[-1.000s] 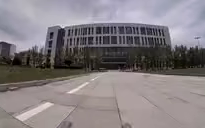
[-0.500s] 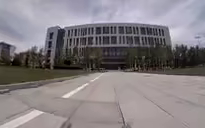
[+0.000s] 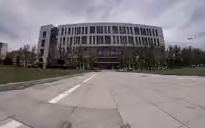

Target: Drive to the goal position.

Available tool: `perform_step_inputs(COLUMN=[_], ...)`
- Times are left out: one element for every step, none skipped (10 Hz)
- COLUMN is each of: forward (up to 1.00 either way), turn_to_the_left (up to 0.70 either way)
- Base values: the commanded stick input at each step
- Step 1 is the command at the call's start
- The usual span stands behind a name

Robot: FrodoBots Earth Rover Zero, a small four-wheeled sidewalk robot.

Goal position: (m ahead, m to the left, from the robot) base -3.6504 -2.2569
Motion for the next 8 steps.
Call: perform_step_inputs(forward=[0.7, 0.7, 0.7, 0.7, 0.7, 0.7, 0.7, 0.7], turn_to_the_left=[-0.35, -0.35, -0.35, -0.31, -0.17, -0.22, -0.27, -0.33])
